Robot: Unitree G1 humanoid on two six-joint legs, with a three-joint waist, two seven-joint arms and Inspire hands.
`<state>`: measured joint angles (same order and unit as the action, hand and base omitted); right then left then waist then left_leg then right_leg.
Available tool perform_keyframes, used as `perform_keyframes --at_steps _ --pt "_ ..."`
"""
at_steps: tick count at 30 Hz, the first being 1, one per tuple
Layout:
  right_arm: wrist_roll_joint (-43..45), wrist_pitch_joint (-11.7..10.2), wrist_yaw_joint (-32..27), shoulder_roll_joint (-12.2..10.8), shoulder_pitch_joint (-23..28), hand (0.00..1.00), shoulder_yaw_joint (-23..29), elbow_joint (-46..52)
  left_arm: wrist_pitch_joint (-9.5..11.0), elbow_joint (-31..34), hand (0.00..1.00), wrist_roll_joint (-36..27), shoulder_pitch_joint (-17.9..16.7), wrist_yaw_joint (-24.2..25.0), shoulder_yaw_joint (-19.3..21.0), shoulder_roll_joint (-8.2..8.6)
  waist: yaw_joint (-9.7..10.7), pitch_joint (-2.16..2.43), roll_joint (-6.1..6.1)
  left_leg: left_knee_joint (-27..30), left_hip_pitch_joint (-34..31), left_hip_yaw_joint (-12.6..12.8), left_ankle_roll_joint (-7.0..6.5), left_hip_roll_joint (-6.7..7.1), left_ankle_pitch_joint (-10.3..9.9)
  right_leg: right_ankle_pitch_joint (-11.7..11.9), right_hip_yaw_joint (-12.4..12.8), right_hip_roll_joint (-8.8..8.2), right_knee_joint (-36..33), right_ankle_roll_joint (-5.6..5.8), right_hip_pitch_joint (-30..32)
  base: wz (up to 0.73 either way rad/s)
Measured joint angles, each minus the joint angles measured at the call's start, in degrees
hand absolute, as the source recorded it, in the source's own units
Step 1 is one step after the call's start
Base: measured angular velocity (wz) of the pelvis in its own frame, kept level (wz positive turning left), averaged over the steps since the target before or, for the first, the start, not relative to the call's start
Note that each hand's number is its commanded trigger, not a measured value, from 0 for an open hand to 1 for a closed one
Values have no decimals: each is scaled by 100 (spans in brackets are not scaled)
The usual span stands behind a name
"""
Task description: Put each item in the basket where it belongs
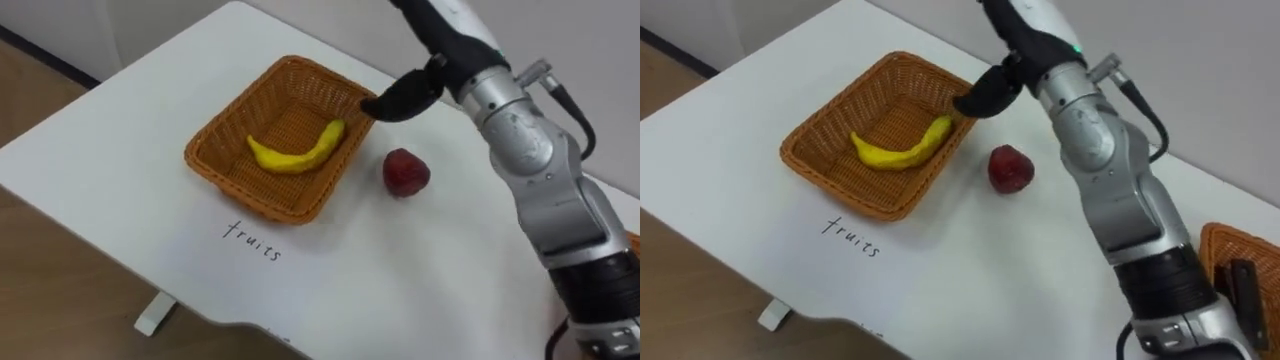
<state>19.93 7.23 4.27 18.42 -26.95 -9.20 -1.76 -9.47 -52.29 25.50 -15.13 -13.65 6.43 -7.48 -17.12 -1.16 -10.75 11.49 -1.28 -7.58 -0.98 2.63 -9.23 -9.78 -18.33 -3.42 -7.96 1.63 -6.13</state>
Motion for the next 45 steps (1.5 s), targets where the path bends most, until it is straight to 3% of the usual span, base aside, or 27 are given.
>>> perform_keyframes --at_steps 2,4,12,24,27,28,32,39,40,45 --pt "-177 18 -131 15 130 0 217 -26 -31 10 0 5 -8 18 74 44 131 33 74 -21 38 37 -4 -8 3 0 45 -2 -14 0 -4 -11" --pt "-235 43 -197 24 207 0 353 -105 -39 77 0 5 -10 16 159 45 146 36 93 -62 111 104 -5 -29 3 0 103 3 -33 0 -26 -17" --pt "-263 113 -281 25 248 0 705 -634 -98 94 0 1 -19 11 248 31 446 64 57 -83 199 123 -5 -36 2 0 108 2 -75 0 -74 -3" --pt "-467 171 -299 28 249 0 726 -1339 -182 101 0 7 -51 14 232 24 412 24 136 -68 158 117 -5 -40 1 2 87 9 -72 -3 -78 1" --pt "-473 168 -306 28 248 0 480 -1457 -224 129 0 -5 -39 27 184 5 378 31 154 -70 124 131 -5 -45 1 4 110 14 -81 -6 -36 -2" --pt "-523 167 -328 33 246 0 335 -1601 -241 129 0 -3 -9 35 121 -26 354 78 114 -64 66 135 -4 -49 2 4 107 16 -85 -8 19 0" --pt "-826 250 -286 26 240 0 -51 -2208 -266 195 0 -5 159 56 9 -59 219 99 76 34 -151 157 0 -70 4 25 94 30 -86 -41 212 2" --pt "-1269 275 -268 25 161 0 -316 -2756 -265 151 0 -15 240 37 -66 -217 93 56 15 38 -318 99 3 -73 4 26 48 42 -79 -43 325 5" --pt "-1299 271 -271 25 78 0 -335 -2868 -266 140 0 -15 241 32 -97 -228 90 17 8 45 -345 101 3 -72 5 26 50 42 -77 -43 347 0" --pt "-1308 227 -286 30 -118 0 -404 -3221 -238 -78 0 -82 322 19 -115 -231 89 -22 -54 131 -534 102 3 -70 4 26 44 37 -79 -43 518 1"
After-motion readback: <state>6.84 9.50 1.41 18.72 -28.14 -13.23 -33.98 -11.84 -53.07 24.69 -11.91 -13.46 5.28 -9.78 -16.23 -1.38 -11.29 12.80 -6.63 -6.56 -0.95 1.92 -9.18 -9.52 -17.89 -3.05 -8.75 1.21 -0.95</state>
